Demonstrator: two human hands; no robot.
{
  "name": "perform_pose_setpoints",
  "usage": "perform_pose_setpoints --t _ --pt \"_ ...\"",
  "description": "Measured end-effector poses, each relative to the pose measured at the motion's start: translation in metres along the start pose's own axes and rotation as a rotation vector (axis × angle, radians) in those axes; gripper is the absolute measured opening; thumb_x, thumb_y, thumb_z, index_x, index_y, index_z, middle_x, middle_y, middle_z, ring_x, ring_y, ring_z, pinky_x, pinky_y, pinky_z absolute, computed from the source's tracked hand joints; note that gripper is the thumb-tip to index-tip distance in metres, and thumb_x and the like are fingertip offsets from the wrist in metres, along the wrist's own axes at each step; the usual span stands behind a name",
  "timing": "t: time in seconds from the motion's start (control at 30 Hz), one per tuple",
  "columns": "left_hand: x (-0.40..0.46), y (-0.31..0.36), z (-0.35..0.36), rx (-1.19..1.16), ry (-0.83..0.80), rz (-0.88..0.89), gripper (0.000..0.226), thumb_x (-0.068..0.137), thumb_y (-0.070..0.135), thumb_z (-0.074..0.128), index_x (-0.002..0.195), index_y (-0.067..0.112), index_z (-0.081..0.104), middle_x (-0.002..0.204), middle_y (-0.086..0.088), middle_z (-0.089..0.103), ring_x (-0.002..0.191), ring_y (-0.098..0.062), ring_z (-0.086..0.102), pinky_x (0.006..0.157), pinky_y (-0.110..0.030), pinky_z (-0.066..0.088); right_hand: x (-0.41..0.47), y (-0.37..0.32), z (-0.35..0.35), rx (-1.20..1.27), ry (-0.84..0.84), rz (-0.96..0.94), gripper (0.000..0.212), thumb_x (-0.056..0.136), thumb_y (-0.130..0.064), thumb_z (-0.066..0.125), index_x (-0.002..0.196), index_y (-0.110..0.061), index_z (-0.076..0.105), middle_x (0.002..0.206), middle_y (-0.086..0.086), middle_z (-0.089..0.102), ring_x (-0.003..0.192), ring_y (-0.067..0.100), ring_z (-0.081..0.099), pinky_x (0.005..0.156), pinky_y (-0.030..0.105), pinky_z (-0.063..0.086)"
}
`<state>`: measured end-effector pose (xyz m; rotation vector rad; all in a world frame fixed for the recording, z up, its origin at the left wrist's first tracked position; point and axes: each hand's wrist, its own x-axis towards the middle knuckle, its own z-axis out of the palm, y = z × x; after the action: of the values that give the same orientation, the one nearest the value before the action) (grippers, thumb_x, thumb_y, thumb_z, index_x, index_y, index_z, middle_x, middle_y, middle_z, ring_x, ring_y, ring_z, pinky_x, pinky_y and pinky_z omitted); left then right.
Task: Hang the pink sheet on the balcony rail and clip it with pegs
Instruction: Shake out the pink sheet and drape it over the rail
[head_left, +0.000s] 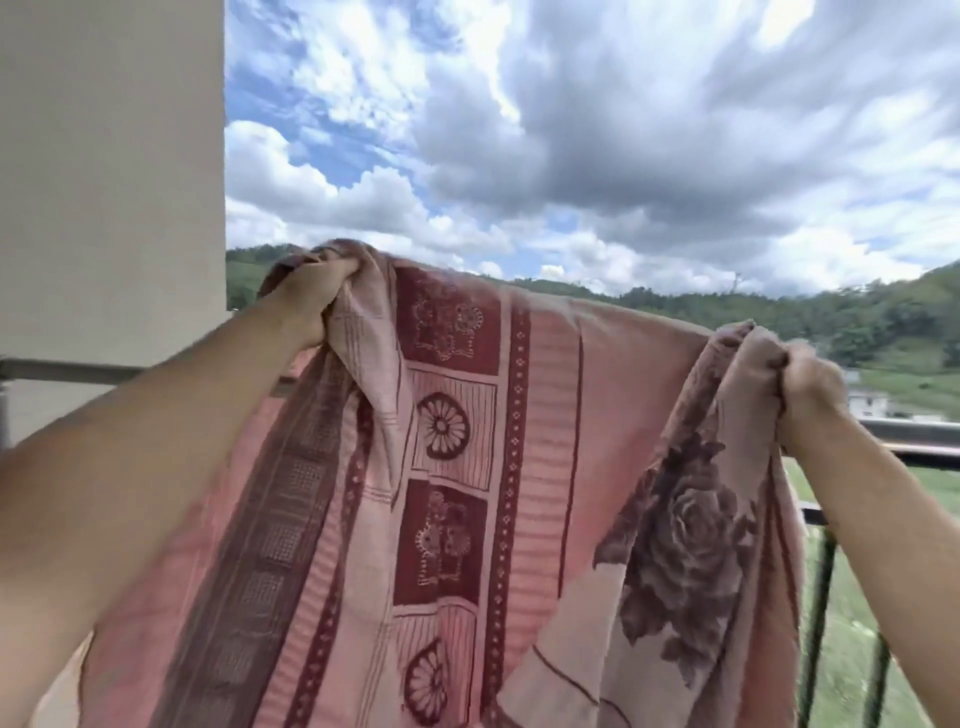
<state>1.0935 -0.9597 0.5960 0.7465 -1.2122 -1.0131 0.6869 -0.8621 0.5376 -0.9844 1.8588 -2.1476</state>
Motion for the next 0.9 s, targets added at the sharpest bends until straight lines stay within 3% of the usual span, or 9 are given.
perform_pose_setpoints --t 0.2,0.3,0.43,0.53,0.6,0.67,0.73,0.8,0.9 --pt "0.027 -0.066 -0.014 0.456 -0.260 -0.245 0.023 0.093 0.025 0.049 0.084 0.009 0.062 0.054 -0.003 0.068 0.046 -0.014 0.064 0.049 -0.025 0.055 0.013 0.021 -0.035 -0.693 -0.022 -0.048 0.037 0.090 -0.020 0.047 0.107 0.010 0.060 0.118 0.032 0.058 0.111 0.043 0.055 0.090 0.045 0.044" --pt "0.014 -0.070 -0.020 0.272 -0.302 -0.309 0.034 0.093 0.031 0.046 0.073 0.009 0.062 0.049 -0.004 0.067 0.045 -0.017 0.064 0.055 -0.027 0.054 -0.033 0.006 -0.021 -0.911 0.112 -0.216 0.039 0.087 -0.018 0.052 0.116 0.007 0.052 0.128 0.031 0.045 0.120 0.044 0.042 0.099 0.052 0.036" --pt "-0.044 -0.075 -0.032 -0.179 -0.363 -0.345 0.041 0.088 0.031 0.043 0.063 0.012 0.068 0.055 -0.006 0.067 0.051 -0.019 0.065 0.053 -0.025 0.055 -0.104 -0.004 0.021 -0.778 -0.106 -0.734 0.034 0.087 -0.012 0.055 0.120 -0.004 0.056 0.124 0.022 0.052 0.116 0.039 0.048 0.100 0.057 0.038" --pt "-0.081 -0.096 -0.047 -0.423 -0.278 -0.426 0.036 0.086 0.030 0.041 0.079 0.010 0.069 0.070 -0.011 0.071 0.067 -0.022 0.069 0.067 -0.030 0.054 -0.162 -0.026 0.054 -0.569 -0.393 -0.860 0.022 0.089 -0.014 0.054 0.108 -0.010 0.064 0.114 0.012 0.061 0.098 0.025 0.060 0.089 0.041 0.052" --pt "-0.093 -0.107 -0.064 -0.526 -0.168 -0.510 0.041 0.091 0.038 0.036 0.088 0.007 0.062 0.073 -0.016 0.071 0.079 -0.027 0.064 0.074 -0.038 0.049 -0.192 -0.041 0.071 -0.475 -0.563 -0.851 0.019 0.090 -0.014 0.054 0.103 -0.013 0.067 0.098 0.004 0.066 0.074 0.012 0.064 0.069 0.024 0.056" --pt "-0.093 -0.109 -0.079 -0.574 -0.060 -0.537 0.040 0.094 0.036 0.031 0.076 0.009 0.055 0.058 -0.014 0.066 0.067 -0.024 0.062 0.065 -0.034 0.050 -0.218 -0.047 0.088 -0.381 -0.733 -0.722 0.017 0.090 -0.015 0.053 0.099 -0.013 0.068 0.086 0.000 0.070 0.059 0.003 0.064 0.056 0.017 0.054" --pt "-0.088 -0.098 -0.084 -0.568 -0.002 -0.509 0.034 0.095 0.020 0.027 0.069 0.013 0.048 0.051 -0.006 0.059 0.050 -0.017 0.058 0.054 -0.026 0.050 -0.242 -0.044 0.106 -0.300 -0.870 -0.576 0.017 0.091 -0.014 0.053 0.099 -0.012 0.067 0.083 0.001 0.073 0.066 0.005 0.068 0.067 0.024 0.058" --pt "-0.084 -0.083 -0.087 -0.546 -0.023 -0.469 0.034 0.090 0.002 0.022 0.073 0.014 0.050 0.064 -0.003 0.053 0.048 -0.013 0.053 0.048 -0.019 0.050 -0.265 -0.038 0.126 -0.264 -0.945 -0.507 0.017 0.091 -0.016 0.053 0.105 -0.015 0.064 0.086 0.002 0.072 0.075 0.012 0.070 0.073 0.036 0.059" --pt "-0.082 -0.063 -0.097 -0.513 -0.154 -0.393 0.047 0.084 -0.014 0.018 0.087 0.011 0.058 0.079 -0.010 0.056 0.059 -0.014 0.056 0.047 -0.018 0.053 -0.297 -0.033 0.155 -0.271 -0.936 -0.548 0.035 0.088 -0.033 0.057 0.120 -0.022 0.049 0.101 -0.002 0.064 0.086 0.011 0.064 0.078 0.029 0.057"
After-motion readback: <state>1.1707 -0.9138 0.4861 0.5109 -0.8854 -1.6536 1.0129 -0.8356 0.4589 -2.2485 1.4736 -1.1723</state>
